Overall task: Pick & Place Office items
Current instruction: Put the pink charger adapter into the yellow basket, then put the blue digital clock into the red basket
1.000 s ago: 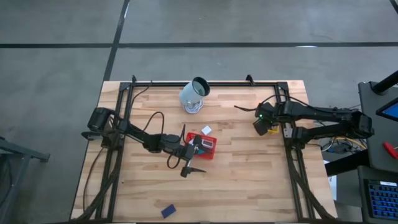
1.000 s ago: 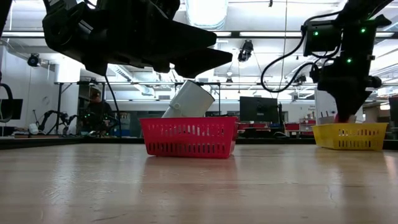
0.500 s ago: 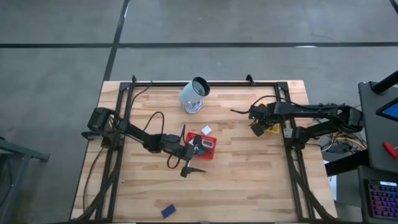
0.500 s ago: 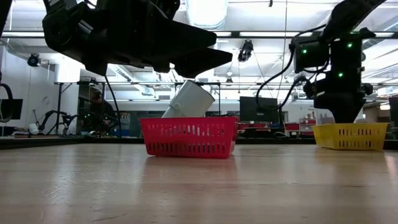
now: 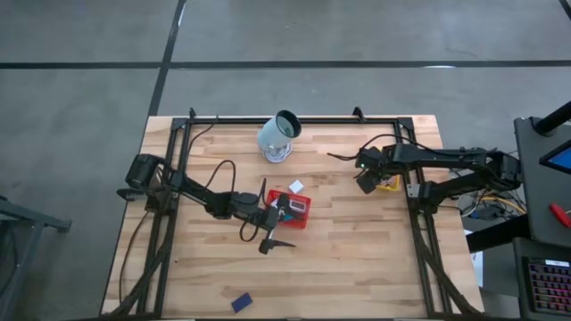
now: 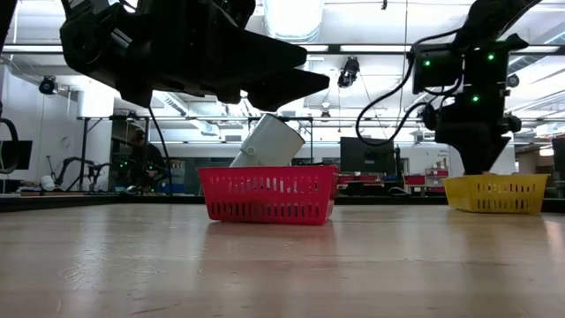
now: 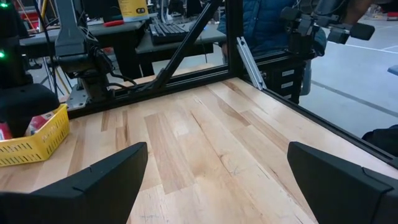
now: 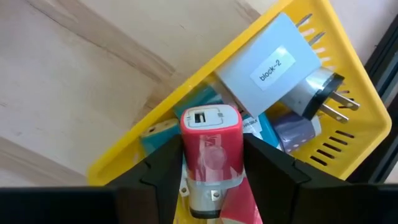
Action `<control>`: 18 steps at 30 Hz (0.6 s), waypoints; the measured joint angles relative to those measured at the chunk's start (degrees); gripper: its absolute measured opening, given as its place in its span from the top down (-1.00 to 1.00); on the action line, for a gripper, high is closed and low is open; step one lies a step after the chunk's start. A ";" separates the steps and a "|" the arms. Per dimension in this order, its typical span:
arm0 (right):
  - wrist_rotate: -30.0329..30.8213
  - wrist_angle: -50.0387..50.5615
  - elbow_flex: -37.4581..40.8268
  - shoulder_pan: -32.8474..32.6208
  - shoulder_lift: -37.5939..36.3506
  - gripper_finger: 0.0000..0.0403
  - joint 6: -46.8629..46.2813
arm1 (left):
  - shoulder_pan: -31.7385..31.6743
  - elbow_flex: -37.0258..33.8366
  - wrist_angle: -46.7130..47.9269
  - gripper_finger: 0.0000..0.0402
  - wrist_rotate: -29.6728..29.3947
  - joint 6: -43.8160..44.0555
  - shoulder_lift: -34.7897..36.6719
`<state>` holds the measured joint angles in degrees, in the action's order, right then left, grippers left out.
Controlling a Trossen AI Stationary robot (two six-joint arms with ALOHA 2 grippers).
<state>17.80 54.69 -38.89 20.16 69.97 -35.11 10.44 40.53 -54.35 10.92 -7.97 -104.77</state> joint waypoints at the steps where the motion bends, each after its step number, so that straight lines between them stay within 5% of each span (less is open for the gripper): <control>1: 0.00 0.19 0.00 0.00 0.00 0.21 0.00 | -0.01 0.00 0.00 -0.96 -0.01 0.00 0.00; 8: 0.11 0.35 0.02 0.00 0.00 0.24 0.57 | -0.02 0.00 0.00 -0.96 0.00 0.00 0.00; 18: -0.09 0.31 0.02 0.00 0.00 -0.01 0.63 | -0.02 -0.02 0.00 -0.96 -0.02 0.00 0.00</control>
<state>17.71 55.00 -38.87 20.16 69.97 -34.48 10.41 40.51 -54.35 10.90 -7.97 -104.77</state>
